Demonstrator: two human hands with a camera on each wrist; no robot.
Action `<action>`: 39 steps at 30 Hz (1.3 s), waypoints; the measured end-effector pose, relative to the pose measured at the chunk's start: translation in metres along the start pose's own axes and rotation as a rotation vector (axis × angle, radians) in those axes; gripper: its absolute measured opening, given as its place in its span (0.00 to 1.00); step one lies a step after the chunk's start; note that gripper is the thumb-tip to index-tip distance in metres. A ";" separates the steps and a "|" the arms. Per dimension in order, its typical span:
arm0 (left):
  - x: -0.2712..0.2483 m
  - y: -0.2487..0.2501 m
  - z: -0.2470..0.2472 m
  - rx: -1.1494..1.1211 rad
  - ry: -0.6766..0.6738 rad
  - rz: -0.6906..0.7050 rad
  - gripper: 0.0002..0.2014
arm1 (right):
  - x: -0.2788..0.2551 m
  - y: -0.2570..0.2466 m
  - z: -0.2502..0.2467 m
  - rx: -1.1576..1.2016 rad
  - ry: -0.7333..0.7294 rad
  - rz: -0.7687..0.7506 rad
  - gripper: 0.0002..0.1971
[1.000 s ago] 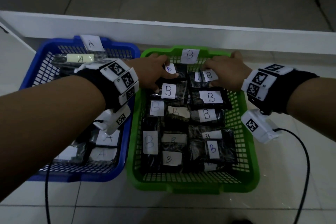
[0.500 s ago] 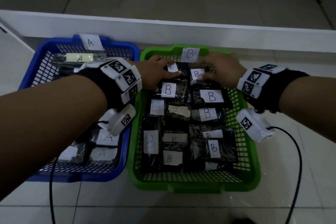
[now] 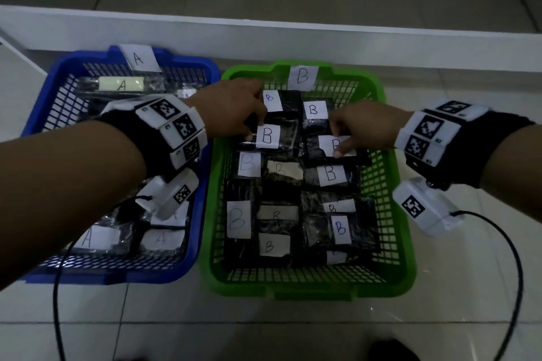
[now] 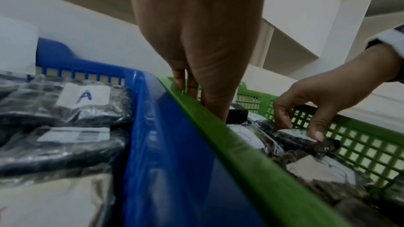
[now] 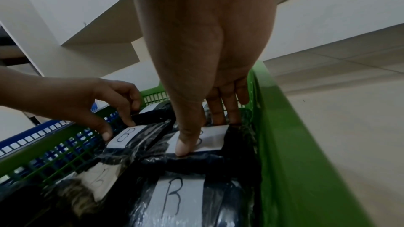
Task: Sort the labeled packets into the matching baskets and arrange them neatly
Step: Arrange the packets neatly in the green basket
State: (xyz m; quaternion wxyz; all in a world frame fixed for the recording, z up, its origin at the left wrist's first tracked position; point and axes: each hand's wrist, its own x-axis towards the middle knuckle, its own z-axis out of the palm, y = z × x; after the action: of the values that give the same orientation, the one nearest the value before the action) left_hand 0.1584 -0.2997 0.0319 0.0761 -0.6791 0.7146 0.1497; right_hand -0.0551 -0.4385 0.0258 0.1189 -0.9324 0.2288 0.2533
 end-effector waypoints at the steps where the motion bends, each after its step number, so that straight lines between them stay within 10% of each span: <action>1: 0.001 0.000 -0.001 0.004 -0.002 0.000 0.20 | 0.000 0.000 0.001 0.018 -0.002 0.004 0.20; 8: -0.005 -0.002 0.001 0.011 0.027 0.011 0.20 | 0.002 -0.004 -0.005 -0.007 -0.084 0.053 0.20; 12: -0.009 0.000 0.007 0.039 0.056 -0.007 0.23 | 0.012 -0.005 -0.014 0.174 0.173 0.070 0.14; 20: -0.008 -0.014 0.003 -0.251 0.104 -0.137 0.31 | 0.028 -0.013 -0.005 -0.290 0.236 -0.105 0.24; 25: -0.006 -0.021 0.007 0.027 0.059 -0.056 0.32 | 0.020 -0.011 -0.009 -0.385 0.247 -0.056 0.24; 39: 0.015 -0.009 0.015 0.028 0.148 -0.133 0.22 | 0.024 0.005 0.007 0.029 0.144 -0.003 0.28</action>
State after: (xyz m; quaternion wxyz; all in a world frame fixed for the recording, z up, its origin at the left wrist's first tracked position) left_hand 0.1652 -0.3095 0.0120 0.0423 -0.7331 0.6736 0.0840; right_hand -0.0424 -0.4495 0.0072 0.1161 -0.9467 0.2390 0.1820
